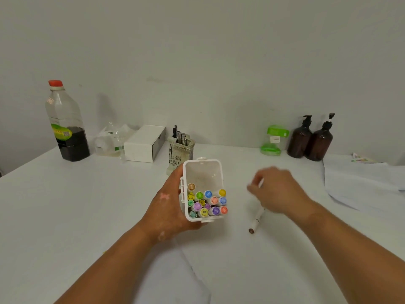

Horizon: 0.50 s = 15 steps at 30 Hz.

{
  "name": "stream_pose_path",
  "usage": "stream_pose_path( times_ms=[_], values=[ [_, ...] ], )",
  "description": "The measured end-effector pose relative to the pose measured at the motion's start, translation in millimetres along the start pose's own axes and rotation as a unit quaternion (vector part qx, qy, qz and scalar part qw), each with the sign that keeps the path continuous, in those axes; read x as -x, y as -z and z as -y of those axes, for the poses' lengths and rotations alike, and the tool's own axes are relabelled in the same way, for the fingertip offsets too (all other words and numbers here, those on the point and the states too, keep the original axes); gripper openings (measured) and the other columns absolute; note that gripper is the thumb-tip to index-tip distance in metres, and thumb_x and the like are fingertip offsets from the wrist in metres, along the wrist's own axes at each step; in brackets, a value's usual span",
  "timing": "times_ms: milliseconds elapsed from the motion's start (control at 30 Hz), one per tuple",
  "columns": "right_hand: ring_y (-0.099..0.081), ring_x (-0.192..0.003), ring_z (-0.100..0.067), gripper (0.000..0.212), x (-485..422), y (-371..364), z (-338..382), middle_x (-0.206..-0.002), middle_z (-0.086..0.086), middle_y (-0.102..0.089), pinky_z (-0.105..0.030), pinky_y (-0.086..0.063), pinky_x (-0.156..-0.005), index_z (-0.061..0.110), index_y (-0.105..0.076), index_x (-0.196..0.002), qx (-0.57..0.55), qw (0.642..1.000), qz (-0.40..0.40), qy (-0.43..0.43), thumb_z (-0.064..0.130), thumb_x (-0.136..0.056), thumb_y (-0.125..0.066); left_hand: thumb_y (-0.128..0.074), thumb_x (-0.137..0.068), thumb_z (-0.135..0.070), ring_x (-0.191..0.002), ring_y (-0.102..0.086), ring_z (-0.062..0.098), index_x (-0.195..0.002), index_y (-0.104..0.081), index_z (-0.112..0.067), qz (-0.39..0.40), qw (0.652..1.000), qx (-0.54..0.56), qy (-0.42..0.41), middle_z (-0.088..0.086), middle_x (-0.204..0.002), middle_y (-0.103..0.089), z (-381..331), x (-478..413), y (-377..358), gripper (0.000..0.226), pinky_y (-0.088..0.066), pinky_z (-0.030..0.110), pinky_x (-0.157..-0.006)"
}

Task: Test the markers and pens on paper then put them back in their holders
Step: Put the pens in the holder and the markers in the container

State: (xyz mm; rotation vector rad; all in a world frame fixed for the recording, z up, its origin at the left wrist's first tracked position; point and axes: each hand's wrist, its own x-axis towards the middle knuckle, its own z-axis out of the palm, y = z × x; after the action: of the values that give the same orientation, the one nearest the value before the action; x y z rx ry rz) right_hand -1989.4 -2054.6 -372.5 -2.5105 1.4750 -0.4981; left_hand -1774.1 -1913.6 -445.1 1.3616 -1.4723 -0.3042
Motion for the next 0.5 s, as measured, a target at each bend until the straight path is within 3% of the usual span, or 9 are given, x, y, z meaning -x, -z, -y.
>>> stream_pose_path(
  times_ms=[33, 100, 233, 300, 367, 433, 500],
  values=[
    [-0.067, -0.08, -0.02, 0.025, 2.3, -14.3, -11.4, -0.079, 0.002, -0.065, -0.029, -0.051, -0.065, 0.018, -0.064, -0.084, 0.075, 0.995, 0.058, -0.024, 0.043, -0.087, -0.066, -0.095, -0.056, -0.038, -0.123, -0.056, -0.001, -0.139, -0.032, -0.048, -0.001, 1.0, 0.0, -0.002, -0.031, -0.131, -0.053, -0.1, 0.0, -0.1, 0.105, -0.049, 0.013, -0.095],
    [-0.062, -0.07, -0.015, 0.033, 11.0, -38.6, -24.4, -0.08, 0.003, -0.062, -0.031, -0.049, -0.056, 0.018, -0.055, -0.091, 0.091, 0.986, 0.128, -0.06, 0.047, -0.082, -0.068, -0.094, -0.055, -0.041, -0.122, -0.056, -0.002, -0.138, -0.032, -0.051, -0.003, 1.0, 0.003, -0.004, -0.03, -0.131, -0.054, -1.6, 0.3, 0.3, 0.105, -0.048, 0.01, -0.093],
    [-0.07, -0.077, -0.02, 0.033, 13.2, -46.3, -25.7, -0.089, -0.001, -0.068, -0.037, -0.061, -0.071, 0.017, -0.051, -0.104, 0.028, 0.987, 0.133, -0.08, 0.031, -0.081, -0.07, -0.096, -0.055, -0.039, -0.121, -0.056, -0.005, -0.139, -0.031, -0.05, -0.004, 1.0, -0.007, -0.006, -0.032, -0.13, -0.054, -2.4, 1.5, 0.9, 0.106, -0.045, 0.005, -0.089],
    [-0.065, -0.085, -0.022, 0.032, 10.5, -33.5, -23.4, -0.098, -0.001, -0.065, -0.033, -0.055, -0.073, 0.018, -0.053, -0.108, 0.039, 0.994, 0.08, -0.068, 0.033, -0.085, -0.069, -0.096, -0.055, -0.039, -0.121, -0.056, -0.005, -0.139, -0.032, -0.048, -0.003, 1.0, -0.01, -0.011, -0.031, -0.13, -0.054, -2.2, 1.4, 0.9, 0.106, -0.045, 0.005, -0.089],
    [-0.063, -0.086, -0.024, 0.018, 8.6, -8.5, -17.2, -0.096, -0.003, -0.069, -0.032, -0.05, -0.075, 0.02, -0.062, -0.103, -0.039, 0.997, -0.031, -0.05, 0.031, -0.089, -0.066, -0.094, -0.055, -0.041, -0.121, -0.055, -0.006, -0.139, -0.032, -0.047, 0.0, 1.0, -0.013, -0.011, -0.033, -0.13, -0.053, -1.4, 1.5, 1.0, 0.105, -0.045, 0.004, -0.088],
    [-0.066, -0.072, -0.021, 0.008, 11.6, 26.7, -4.4, -0.08, -0.002, -0.071, -0.036, -0.055, -0.068, 0.022, -0.071, -0.095, -0.211, 0.97, -0.119, -0.008, 0.023, -0.091, -0.065, -0.093, -0.055, -0.045, -0.123, -0.054, -0.004, -0.14, -0.031, -0.046, 0.0, 1.0, -0.014, -0.005, -0.033, -0.131, -0.052, -0.4, 1.4, 1.1, 0.105, -0.045, 0.005, -0.09],
    [-0.059, -0.055, -0.015, 0.012, 23.2, 62.1, 10.9, -0.067, 0.0, -0.068, -0.033, -0.051, -0.05, 0.026, -0.077, -0.09, -0.34, 0.923, -0.166, 0.069, 0.022, -0.087, -0.066, -0.09, -0.054, -0.049, -0.123, -0.054, -0.004, -0.14, -0.031, -0.046, -0.002, 1.0, -0.01, 0.001, -0.033, -0.131, -0.052, -0.6, 0.8, 0.8, 0.104, -0.046, 0.007, -0.092]
  ],
)
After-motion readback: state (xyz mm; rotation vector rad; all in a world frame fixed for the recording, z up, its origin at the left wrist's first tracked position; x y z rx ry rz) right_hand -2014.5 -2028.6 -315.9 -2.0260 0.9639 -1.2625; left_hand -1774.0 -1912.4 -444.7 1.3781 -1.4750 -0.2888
